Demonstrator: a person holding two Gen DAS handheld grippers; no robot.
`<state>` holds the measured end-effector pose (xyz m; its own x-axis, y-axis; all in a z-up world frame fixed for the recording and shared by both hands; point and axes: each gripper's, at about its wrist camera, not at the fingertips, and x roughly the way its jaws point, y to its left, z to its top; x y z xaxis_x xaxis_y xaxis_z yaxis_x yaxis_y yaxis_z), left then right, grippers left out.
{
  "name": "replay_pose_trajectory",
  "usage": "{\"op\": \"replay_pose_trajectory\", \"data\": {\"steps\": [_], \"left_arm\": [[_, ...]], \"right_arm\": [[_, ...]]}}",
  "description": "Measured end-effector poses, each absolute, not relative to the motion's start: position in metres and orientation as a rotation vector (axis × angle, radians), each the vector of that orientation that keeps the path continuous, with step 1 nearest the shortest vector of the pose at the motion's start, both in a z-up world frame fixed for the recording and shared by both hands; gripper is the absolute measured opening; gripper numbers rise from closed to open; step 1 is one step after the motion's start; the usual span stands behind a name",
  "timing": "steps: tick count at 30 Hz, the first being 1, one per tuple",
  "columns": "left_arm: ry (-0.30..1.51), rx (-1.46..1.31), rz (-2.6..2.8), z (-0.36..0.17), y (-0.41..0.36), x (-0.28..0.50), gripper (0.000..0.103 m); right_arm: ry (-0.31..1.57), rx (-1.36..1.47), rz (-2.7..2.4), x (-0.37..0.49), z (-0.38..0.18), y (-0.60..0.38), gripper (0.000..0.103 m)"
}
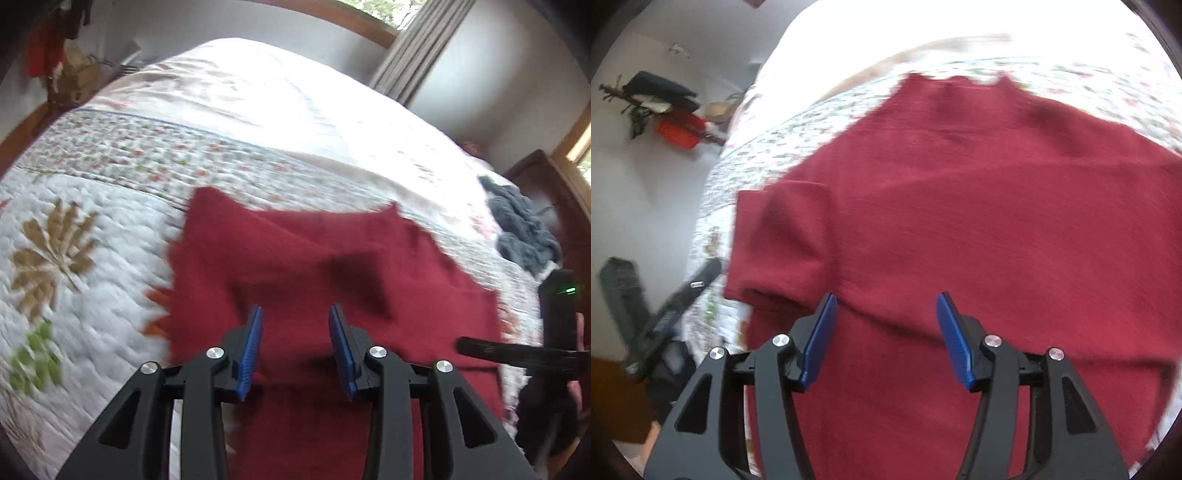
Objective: Fold small clothes
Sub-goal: 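Fold the gripped sleeve across the sweater body with the left tool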
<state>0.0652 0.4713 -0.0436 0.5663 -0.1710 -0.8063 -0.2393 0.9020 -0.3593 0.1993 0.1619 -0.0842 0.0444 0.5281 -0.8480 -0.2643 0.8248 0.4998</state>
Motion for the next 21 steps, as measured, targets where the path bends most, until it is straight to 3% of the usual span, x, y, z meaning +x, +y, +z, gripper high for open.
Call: {"op": "replay_pose_trajectory", "data": {"steps": [5, 9, 11, 12, 14, 21], "left_arm": [[1.103, -0.524, 0.093, -0.096, 0.492, 0.089, 0.037], [1.097, -0.585, 0.090, -0.101, 0.496, 0.090, 0.037], [1.093, -0.596, 0.089, -0.094, 0.498, 0.088, 0.037], [1.092, -0.602, 0.091, -0.092, 0.498, 0.086, 0.037], [1.082, -0.613, 0.100, -0.084, 0.501, 0.080, 0.038], [1.008, -0.554, 0.093, -0.052, 0.491, 0.077, 0.039]], "right_arm": [[1.462, 0.280, 0.672, 0.223, -0.099, 0.214, 0.057], [1.540, 0.269, 0.666, 0.233, -0.123, 0.237, 0.055], [1.548, 0.250, 0.676, 0.232, -0.129, 0.246, 0.043], [1.550, 0.238, 0.698, 0.233, -0.130, 0.250, 0.027], [1.557, 0.240, 0.715, 0.233, -0.129, 0.252, 0.016], [1.450, 0.299, 0.771, 0.226, -0.080, 0.211, 0.011]]}}
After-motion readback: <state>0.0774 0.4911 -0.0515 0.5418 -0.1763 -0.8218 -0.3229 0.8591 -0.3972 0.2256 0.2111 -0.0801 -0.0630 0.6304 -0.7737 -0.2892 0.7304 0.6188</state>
